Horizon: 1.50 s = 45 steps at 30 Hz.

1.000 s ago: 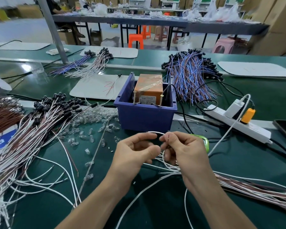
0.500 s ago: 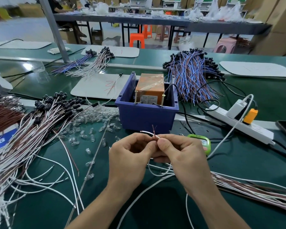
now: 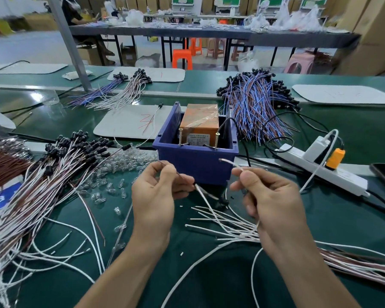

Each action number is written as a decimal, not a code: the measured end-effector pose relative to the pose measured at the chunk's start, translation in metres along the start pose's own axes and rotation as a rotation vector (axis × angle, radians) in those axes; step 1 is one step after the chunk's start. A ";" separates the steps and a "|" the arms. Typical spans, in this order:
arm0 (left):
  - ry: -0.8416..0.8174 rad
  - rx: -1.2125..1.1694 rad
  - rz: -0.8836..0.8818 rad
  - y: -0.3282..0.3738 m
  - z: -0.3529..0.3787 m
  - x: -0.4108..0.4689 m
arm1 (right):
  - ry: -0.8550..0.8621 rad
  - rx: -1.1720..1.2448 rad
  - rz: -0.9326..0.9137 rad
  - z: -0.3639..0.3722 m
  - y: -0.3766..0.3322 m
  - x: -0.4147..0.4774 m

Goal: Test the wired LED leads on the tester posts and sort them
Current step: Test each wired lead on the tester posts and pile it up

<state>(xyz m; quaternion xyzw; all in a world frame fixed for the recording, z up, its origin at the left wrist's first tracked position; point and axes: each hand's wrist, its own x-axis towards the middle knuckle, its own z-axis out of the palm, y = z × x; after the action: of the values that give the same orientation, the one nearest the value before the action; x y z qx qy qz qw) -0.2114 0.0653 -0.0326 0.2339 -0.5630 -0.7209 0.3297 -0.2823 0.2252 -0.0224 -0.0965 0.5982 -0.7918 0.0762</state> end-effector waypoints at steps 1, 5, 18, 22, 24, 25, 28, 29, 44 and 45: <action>0.010 0.004 -0.015 0.004 0.000 0.006 | 0.023 -0.007 -0.020 -0.001 -0.005 0.004; 0.079 0.090 -0.031 0.010 0.007 0.021 | 0.093 -0.115 -0.157 -0.001 -0.020 0.022; 0.130 0.250 0.049 -0.001 0.009 0.025 | 0.126 -0.218 -0.170 0.000 0.001 0.032; 0.112 0.280 0.072 0.001 0.009 0.025 | 0.125 -0.214 -0.162 0.000 0.003 0.033; 0.106 0.288 0.079 0.001 0.009 0.025 | 0.128 -0.226 -0.167 -0.001 0.004 0.034; 0.105 0.289 0.083 0.001 0.010 0.025 | 0.131 -0.235 -0.174 -0.001 0.005 0.034; 0.095 0.296 0.093 0.002 0.009 0.025 | 0.137 -0.273 -0.208 0.001 0.006 0.034; 0.091 0.299 0.094 0.002 0.009 0.024 | 0.139 -0.285 -0.219 0.002 0.006 0.034; 0.086 0.287 0.099 0.004 0.008 0.025 | 0.210 -0.358 -0.188 0.020 0.008 0.041; 0.088 0.285 0.096 0.004 0.007 0.025 | 0.207 -0.359 -0.193 0.021 0.008 0.041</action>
<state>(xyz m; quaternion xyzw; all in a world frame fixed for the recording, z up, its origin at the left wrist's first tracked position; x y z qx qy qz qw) -0.2328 0.0510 -0.0258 0.2825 -0.6553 -0.6061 0.3514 -0.3168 0.1937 -0.0217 -0.0838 0.7222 -0.6819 -0.0801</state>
